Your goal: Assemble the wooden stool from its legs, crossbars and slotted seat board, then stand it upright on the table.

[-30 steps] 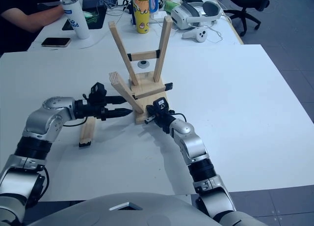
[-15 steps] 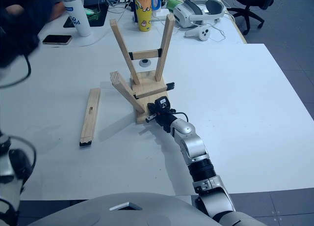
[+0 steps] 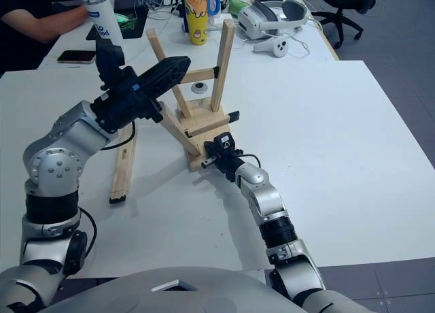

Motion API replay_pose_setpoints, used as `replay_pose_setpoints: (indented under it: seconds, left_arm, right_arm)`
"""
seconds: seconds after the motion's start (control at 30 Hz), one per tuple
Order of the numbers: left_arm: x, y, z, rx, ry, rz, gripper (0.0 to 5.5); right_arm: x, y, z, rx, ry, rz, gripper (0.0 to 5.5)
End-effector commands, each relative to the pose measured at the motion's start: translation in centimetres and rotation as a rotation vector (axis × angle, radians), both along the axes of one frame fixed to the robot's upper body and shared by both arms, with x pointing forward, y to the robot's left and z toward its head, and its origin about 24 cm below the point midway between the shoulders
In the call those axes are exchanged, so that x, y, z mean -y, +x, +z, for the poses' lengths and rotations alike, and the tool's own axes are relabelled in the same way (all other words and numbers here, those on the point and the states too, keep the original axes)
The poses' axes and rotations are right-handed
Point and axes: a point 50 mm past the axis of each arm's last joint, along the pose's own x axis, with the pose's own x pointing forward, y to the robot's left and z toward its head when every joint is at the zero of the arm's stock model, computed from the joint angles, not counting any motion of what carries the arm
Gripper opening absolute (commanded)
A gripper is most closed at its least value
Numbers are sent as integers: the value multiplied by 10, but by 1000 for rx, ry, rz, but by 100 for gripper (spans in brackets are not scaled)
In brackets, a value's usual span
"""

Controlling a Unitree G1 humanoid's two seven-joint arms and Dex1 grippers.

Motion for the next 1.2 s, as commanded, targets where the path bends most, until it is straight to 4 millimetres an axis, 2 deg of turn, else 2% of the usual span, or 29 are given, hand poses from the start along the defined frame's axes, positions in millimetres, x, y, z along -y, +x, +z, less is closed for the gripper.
replay_pose_setpoints:
  seconds: [0.03, 0.13, 0.23, 0.3, 0.43, 0.57, 0.67, 0.77, 0.83, 1.0, 1.1, 1.2]
  left_arm:
    - [-5, 25, -6, -42, 31, 129, 2]
    - [-21, 31, 18, 70, -88, 207, 2]
    - [-51, 32, 13, 96, -102, 355, 2]
    - [-70, 30, -1, 74, -53, 442, 11]
    - [-109, 19, -40, -43, -18, 651, 62]
    - [-133, -9, -88, -190, 27, 836, 109]
    - [-130, -36, -112, -273, 72, 891, 156]
    - [-121, -51, -118, -303, 95, 919, 196]
    - [-117, -58, -118, -302, 128, 953, 229]
    - [-105, -61, -116, -315, 172, 971, 295]
    - [-104, -65, -117, -349, 215, 985, 298]
    - [-103, -67, -119, -395, 257, 982, 298]
  right_arm:
    - [12, -18, -41, -186, -111, -30, 0]
    - [12, -15, -39, -154, -98, -36, 0]
    - [10, -8, -22, -21, -7, -47, 0]
    - [11, -7, -10, 63, 30, -38, 0]
    - [16, -8, 9, 186, 72, -31, 0]
    - [32, -10, 29, 282, 71, -67, 0]
    - [55, -16, 33, 294, 23, -124, 0]
    - [78, -20, 28, 254, -10, -211, 0]
    - [85, -19, 22, 219, -34, -228, 0]
    - [82, -17, 7, 141, -80, -224, 0]
    - [72, -26, -9, 38, -128, -116, 0]
    - [64, -39, -13, -10, -120, -55, 0]
